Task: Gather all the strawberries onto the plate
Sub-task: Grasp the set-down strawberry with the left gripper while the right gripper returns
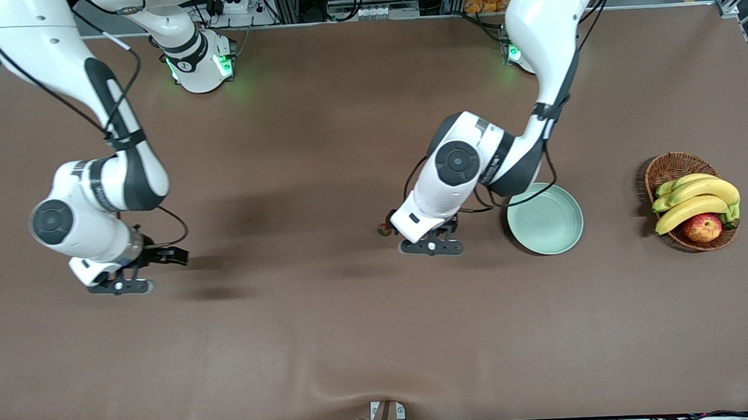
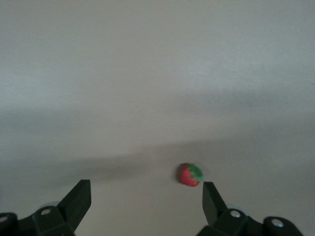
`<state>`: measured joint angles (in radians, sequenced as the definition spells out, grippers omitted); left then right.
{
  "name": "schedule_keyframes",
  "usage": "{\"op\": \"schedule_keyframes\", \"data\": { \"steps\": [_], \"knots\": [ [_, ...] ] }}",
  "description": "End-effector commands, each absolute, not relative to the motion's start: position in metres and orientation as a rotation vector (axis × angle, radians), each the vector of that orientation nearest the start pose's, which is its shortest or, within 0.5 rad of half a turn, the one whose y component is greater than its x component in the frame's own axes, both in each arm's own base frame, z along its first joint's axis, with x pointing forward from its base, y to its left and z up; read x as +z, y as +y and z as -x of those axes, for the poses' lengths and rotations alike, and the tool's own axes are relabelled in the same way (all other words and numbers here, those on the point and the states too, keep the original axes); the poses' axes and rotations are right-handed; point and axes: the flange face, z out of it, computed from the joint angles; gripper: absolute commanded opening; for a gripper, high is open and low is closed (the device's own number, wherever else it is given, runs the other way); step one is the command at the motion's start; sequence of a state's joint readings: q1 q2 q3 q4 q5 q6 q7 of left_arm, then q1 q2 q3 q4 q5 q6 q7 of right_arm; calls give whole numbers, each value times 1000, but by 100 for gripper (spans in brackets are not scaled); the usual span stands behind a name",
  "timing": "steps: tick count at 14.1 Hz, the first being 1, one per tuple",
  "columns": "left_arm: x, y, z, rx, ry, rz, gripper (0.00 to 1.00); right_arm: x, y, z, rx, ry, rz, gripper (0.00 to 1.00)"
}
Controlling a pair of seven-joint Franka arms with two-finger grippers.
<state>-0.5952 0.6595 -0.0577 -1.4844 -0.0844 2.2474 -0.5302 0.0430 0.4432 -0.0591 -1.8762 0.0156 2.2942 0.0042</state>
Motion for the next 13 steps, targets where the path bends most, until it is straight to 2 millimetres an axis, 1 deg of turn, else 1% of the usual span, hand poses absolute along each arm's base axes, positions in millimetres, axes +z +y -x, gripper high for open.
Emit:
{"op": "schedule_keyframes", "data": {
  "steps": [1,2,3,4,5,6,8,10,11,13],
  "knots": [
    [274,-465,-571,-84,35,3306,100,269,-47,-623,10,-23,3163,100],
    [264,-470,-568,-89,42,3308,100,262,-67,-619,6,-42,3163,100],
    [254,-478,-562,-85,61,3305,100,254,-79,-615,-5,-48,3164,100],
    [244,-485,-555,-82,83,3303,100,245,-83,-608,-17,-39,3164,100],
    [237,-492,-549,-81,104,3300,100,235,-82,-602,-36,-40,3165,100],
    [228,-494,-545,-66,113,3293,100,227,-81,-596,-60,-38,3167,100],
    [218,-493,-544,-45,111,3285,100,212,-80,-589,-48,-9,3160,100],
    [206,-499,-535,-25,134,3274,90,202,-80,-587,-25,5,3154,100],
    [203,-499,-535,-18,134,3272,85,197,-81,-586,-13,12,3151,100],
    [195,-497,-535,-9,131,3267,82,191,-83,-584,4,21,3150,100]
  ]
}}
